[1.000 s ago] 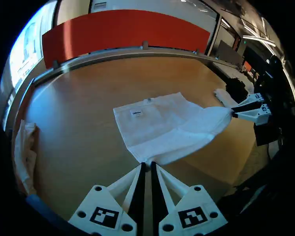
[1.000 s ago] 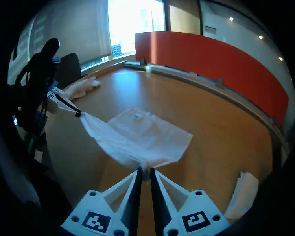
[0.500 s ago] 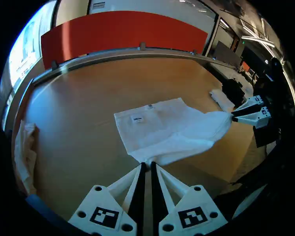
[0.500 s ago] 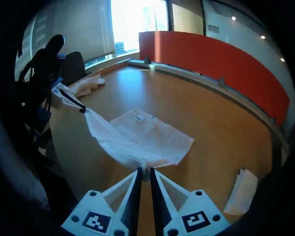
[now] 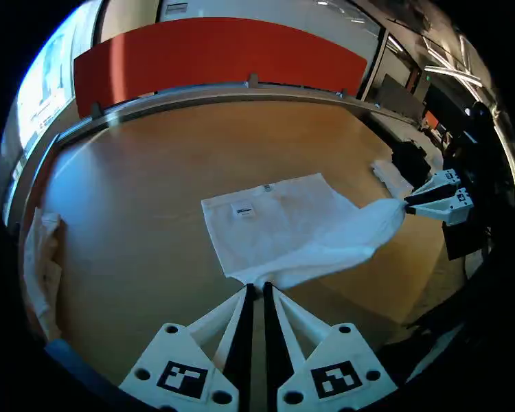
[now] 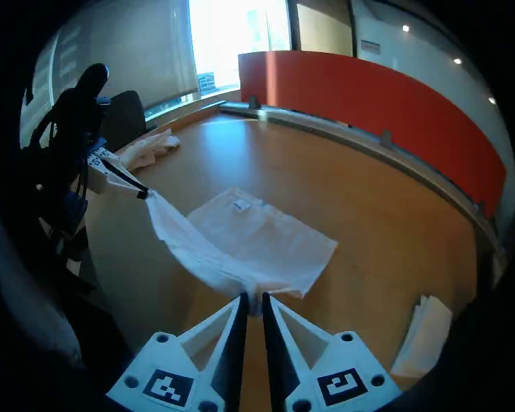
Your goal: Fold towel
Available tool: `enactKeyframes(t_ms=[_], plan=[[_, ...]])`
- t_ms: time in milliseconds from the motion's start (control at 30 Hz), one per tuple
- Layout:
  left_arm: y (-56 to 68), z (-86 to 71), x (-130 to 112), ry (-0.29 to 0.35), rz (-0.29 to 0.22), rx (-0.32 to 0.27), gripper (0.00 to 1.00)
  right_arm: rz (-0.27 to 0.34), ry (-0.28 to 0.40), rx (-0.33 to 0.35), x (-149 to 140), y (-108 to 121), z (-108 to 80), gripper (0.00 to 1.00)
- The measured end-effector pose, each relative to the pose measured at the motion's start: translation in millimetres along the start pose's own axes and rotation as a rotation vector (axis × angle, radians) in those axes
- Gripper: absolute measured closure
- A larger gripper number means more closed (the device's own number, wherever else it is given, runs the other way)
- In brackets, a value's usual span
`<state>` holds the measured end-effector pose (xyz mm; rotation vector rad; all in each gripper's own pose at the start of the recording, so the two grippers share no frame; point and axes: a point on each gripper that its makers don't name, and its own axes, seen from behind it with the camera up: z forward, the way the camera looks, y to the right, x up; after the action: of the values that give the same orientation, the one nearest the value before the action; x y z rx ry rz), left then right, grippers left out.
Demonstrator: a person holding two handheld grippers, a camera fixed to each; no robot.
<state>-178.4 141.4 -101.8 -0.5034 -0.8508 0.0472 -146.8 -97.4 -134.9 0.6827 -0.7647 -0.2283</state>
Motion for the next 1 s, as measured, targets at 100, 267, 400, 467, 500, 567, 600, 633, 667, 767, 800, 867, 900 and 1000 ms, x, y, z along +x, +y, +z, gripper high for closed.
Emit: enactKeyframes(t_ms=[100,267,400,467,500,567,600,633,667,767,800,867,900,1000], plan=[[-4.0,6.4,5.2,0.007,-0.004,0.003,0.90,0.005,-0.003,-0.004,1.6,6.9,6.6,0.84],[-11.7,18.5,14.8,0.018,-0.007,0.013,0.90,0.015,-0.004,-0.012,6.4,20.7,21.0,0.84],[-19.7,29.2,22.2,0.024,-0.003,0.021,0.90,0.017,-0.009,-0.018,10.2,32.3,32.8,0.84],[-23.8,34.7,27.9,0.032,0.000,0.025,0.90,0.016,-0.011,-0.022,12.3,37.8,38.4,0.84],[-25.5,37.2,30.6,0.036,0.002,0.027,0.90,0.017,-0.012,-0.024,13.2,40.3,41.0,0.84],[-28.6,42.3,36.6,0.043,0.007,0.030,0.90,0.022,-0.015,-0.029,15.1,45.4,46.3,0.84],[-29.9,44.6,39.0,0.045,0.009,0.032,0.90,0.025,-0.016,-0.031,16.0,47.6,48.6,0.84],[-31.2,47.0,41.0,0.046,0.012,0.033,0.90,0.029,-0.017,-0.034,16.8,49.6,50.6,0.84],[-32.6,49.6,43.2,0.047,0.016,0.035,0.90,0.032,-0.019,-0.036,17.6,51.9,53.0,0.84],[-35.3,55.8,47.2,0.046,0.026,0.038,0.90,0.041,-0.024,-0.040,18.6,55.6,57.9,0.84],[-36.0,57.4,47.9,0.045,0.030,0.038,0.90,0.043,-0.026,-0.040,18.5,56.4,59.2,0.84],[-37.0,60.5,48.4,0.042,0.035,0.039,0.90,0.044,-0.031,-0.041,17.3,57.5,61.5,0.84],[-37.5,62.0,48.3,0.040,0.037,0.038,0.90,0.045,-0.034,-0.041,16.6,58.0,62.6,0.85],[-39.2,67.1,46.3,0.031,0.040,0.036,0.90,0.046,-0.044,-0.042,13.7,59.6,66.4,0.85]])
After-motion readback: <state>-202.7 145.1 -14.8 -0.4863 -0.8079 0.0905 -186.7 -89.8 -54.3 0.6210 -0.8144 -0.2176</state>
